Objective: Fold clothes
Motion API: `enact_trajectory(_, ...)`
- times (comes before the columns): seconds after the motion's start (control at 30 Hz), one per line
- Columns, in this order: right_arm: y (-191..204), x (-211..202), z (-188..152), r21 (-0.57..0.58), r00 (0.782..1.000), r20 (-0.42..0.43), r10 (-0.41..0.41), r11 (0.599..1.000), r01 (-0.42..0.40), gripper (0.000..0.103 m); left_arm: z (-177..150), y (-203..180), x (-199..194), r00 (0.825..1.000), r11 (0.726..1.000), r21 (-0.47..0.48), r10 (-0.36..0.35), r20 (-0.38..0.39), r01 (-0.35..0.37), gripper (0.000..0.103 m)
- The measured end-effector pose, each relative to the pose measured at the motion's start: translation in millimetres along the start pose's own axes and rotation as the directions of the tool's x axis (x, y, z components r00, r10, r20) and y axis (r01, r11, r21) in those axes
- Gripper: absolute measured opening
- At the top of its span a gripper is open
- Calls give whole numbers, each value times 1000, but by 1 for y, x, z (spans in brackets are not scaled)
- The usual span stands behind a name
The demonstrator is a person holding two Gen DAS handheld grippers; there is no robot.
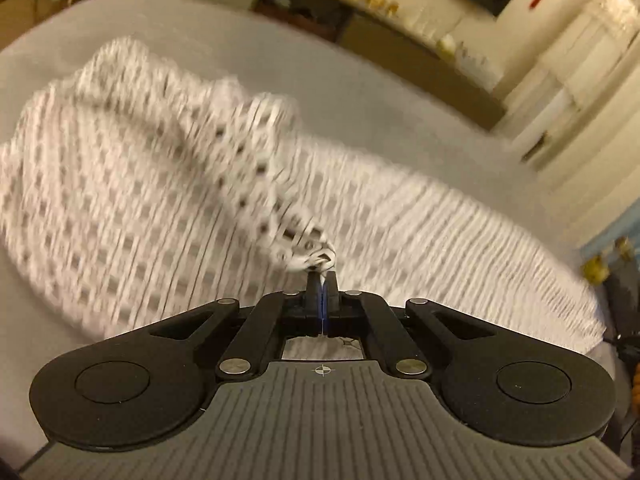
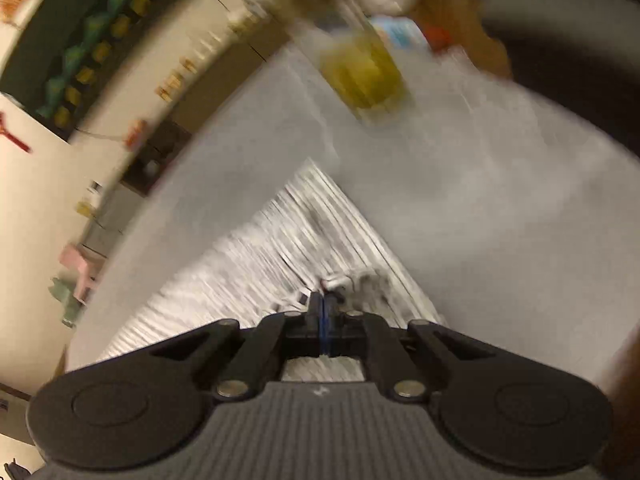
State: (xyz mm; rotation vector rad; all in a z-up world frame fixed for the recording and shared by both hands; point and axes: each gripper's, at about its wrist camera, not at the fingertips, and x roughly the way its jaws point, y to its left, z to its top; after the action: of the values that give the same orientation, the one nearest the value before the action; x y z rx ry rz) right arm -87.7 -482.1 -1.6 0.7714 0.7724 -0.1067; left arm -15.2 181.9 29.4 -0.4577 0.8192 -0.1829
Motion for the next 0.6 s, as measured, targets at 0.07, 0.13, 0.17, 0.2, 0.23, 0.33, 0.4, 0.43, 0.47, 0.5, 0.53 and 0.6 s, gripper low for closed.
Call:
enact_trajectory(0.07, 36, -23, 21, -150, 987, 152, 56, 988, -33, 0, 21, -16, -14, 995, 999, 10, -39, 88, 38, 0)
enact_trajectory(0.13, 64, -50, 32, -260, 958, 250, 139, 963, -72, 0, 16, -15, -12, 997, 999, 9, -34, 76, 34, 0)
enact_trajectory(0.17, 67, -63, 32, -277, 950, 265, 163, 957, -87, 0, 11, -13, -10, 998, 1000, 8, -29, 63, 29, 0)
enact_trajectory(0.2, 63, -71, 29, -283, 950, 269, 160, 956, -81, 0, 7, -11, -9, 998, 1000, 6, -24, 49, 23, 0)
enact_trajectory(0.23, 53, -72, 21, -271, 958, 254, 135, 960, -63, 0, 3, -9, -7, 999, 1000, 5, -18, 36, 18, 0)
enact_trajectory(0.33, 3, -37, -4, -111, 996, 81, 40, 993, -31, 7, -10, -3, -1, 1000, 1000, 1, -2, -4, 2, 0)
enact_trajectory(0.4, -25, -11, -16, 41, 998, -26, 50, 998, -49, 14, -18, 1, 2, 1000, 1000, -1, 9, -30, -9, 0)
enact_trajectory(0.43, -35, -1, -21, 115, 996, -60, 73, 991, -66, 26, -22, 3, 4, 999, 1000, -2, 14, -44, -14, 0)
enact_trajectory(0.47, -40, 4, -24, 191, 991, -77, 109, 977, -92, 36, -27, 5, 6, 998, 1000, -2, 19, -57, -20, 0)
enact_trajectory(0.5, -45, 8, -28, 266, 985, -89, 145, 957, -117, 53, -31, 7, 8, 997, 1000, -3, 25, -70, -25, 0)
enact_trajectory(0.53, -49, 9, -31, 332, 981, -83, 178, 933, -141, 54, -31, 6, 8, 997, 1000, 1, 27, -69, -27, 0)
enact_trajectory(0.6, -51, 9, -41, 410, 973, -74, 220, 896, -171, 55, -28, 3, 9, 998, 999, 12, 34, -61, -33, 0)
